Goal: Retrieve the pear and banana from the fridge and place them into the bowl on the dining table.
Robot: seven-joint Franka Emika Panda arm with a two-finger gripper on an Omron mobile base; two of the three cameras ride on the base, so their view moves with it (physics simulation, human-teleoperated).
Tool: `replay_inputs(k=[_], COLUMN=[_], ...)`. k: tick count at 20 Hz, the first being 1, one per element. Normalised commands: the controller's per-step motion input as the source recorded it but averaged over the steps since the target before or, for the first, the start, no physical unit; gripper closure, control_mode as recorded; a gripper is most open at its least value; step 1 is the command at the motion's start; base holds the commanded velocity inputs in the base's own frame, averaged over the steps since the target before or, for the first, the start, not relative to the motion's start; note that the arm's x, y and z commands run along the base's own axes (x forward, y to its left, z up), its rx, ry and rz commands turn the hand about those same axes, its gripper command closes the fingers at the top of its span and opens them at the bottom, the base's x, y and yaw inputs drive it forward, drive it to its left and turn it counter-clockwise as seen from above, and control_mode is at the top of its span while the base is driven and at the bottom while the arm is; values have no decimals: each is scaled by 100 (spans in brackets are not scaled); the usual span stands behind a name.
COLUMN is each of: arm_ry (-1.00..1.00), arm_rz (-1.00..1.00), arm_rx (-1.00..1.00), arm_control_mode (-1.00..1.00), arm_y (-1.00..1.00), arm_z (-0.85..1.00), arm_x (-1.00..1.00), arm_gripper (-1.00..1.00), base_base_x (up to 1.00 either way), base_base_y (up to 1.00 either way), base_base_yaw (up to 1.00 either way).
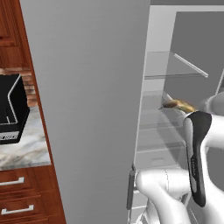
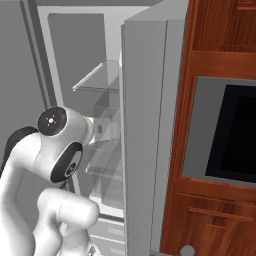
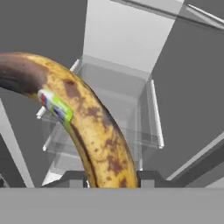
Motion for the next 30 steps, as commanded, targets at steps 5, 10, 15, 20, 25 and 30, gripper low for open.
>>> replay_inputs(k=[5, 10, 15, 20, 25, 30], arm_ry=[9, 9, 0, 0, 0, 0], arm_rz=[6, 7, 0, 0, 0, 0], arm_rx=[0, 0, 0, 0, 0, 0], arm_control_mode=[-100, 100, 100, 100, 100, 100], arm_y=[10, 0, 0, 0, 0, 0], arm_z=[-24, -14, 0, 0, 0, 0], arm_x=[-56, -55, 0, 0, 0, 0], arm_gripper=[100, 100, 100, 100, 100, 100], base_base_x=[0, -15, -73, -85, -56, -8], base_base_y=[0, 0, 2, 24, 64, 73], base_base_yaw=[0, 2, 11, 26, 53, 78])
